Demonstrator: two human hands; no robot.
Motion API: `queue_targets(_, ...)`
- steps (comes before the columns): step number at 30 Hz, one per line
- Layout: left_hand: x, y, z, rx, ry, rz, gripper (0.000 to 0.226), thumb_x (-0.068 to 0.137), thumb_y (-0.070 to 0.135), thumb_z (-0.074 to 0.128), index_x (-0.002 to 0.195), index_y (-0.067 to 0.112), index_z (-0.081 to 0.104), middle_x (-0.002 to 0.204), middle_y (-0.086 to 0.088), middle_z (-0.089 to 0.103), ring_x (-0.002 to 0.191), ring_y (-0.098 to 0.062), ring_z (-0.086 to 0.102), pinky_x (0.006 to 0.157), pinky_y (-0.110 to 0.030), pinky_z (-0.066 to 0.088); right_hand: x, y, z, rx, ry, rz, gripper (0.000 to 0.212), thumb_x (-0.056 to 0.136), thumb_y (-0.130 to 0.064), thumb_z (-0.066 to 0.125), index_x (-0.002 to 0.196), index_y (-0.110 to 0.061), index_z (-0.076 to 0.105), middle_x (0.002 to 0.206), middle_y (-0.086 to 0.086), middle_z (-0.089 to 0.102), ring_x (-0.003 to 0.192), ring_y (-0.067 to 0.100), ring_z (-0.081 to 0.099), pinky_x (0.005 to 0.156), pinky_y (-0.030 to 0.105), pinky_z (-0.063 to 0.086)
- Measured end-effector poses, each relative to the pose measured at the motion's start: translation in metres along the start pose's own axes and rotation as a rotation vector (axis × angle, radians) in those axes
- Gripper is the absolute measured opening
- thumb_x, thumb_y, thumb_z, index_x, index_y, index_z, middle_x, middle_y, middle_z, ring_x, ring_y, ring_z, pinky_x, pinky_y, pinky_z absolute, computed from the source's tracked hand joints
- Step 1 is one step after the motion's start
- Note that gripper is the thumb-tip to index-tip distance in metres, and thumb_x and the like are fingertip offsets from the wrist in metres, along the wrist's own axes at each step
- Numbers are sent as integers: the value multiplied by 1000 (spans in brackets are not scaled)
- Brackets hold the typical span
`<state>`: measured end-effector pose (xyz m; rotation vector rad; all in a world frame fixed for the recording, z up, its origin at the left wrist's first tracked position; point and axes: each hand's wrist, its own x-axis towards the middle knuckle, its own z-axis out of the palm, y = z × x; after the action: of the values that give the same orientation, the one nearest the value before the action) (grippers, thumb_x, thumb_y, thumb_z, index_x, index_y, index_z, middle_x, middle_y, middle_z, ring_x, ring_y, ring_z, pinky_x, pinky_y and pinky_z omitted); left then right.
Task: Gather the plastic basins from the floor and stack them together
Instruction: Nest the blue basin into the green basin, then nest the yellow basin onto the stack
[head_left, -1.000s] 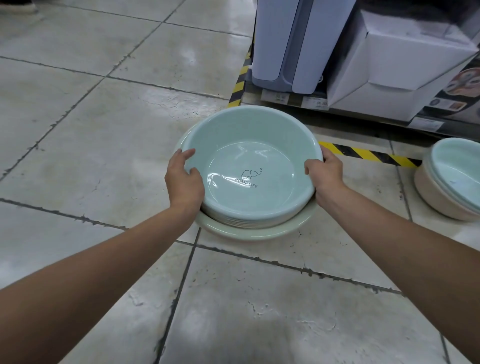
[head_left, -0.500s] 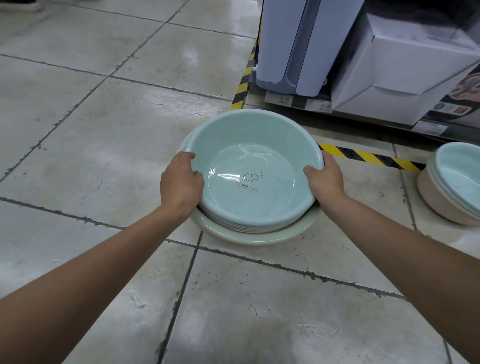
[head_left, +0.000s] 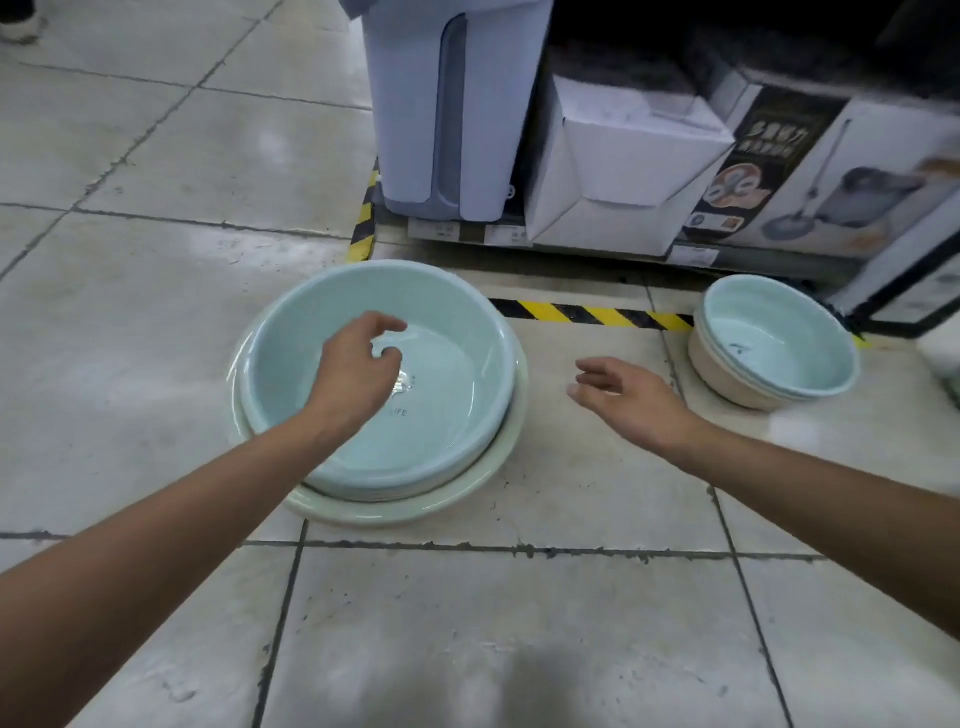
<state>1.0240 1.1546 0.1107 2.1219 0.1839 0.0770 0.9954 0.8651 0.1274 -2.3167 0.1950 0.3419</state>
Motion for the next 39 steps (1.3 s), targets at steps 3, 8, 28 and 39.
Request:
queue_targets(3, -2, 39, 34, -93, -105, 50, 33, 91, 4, 51, 115, 23, 64, 115, 9, 62, 112, -8, 58, 90, -22, 47, -15, 31, -34, 90, 109, 48, 47, 93, -42, 65, 136, -24, 58, 129, -5, 64, 120, 9, 58, 94, 24, 41)
queue_targets(8, -15, 108, 123, -210, -292, 161, 22, 93, 6, 54, 104, 22, 64, 108, 7, 69, 99, -7, 64, 82, -17, 48, -47, 113, -98, 243, 320, 176, 38, 94, -37, 64, 129, -22, 62, 121, -3, 66, 109, 11, 60, 83, 18, 44)
queue_targets(28, -204, 348, 575, -44, -920, 29, 59, 89, 49, 63, 136, 16, 47, 127, -3, 58, 104, -14, 54, 86, -26, 38, -222, 483, -351, 324, 1007, 539, 63, 89, -55, 63, 141, -22, 51, 144, -2, 53, 133, 22, 48, 111, 42, 38)
queue_targets(39, -263, 336, 707, 67, -958, -90, 57, 84, 17, 62, 134, 10, 37, 128, -10, 57, 113, -31, 57, 89, -36, 52, -237, 626, -366, 902, 940, 834, 50, 88, -1, 57, 134, -19, 46, 124, 10, 58, 97, 29, 60, 65, 35, 52)
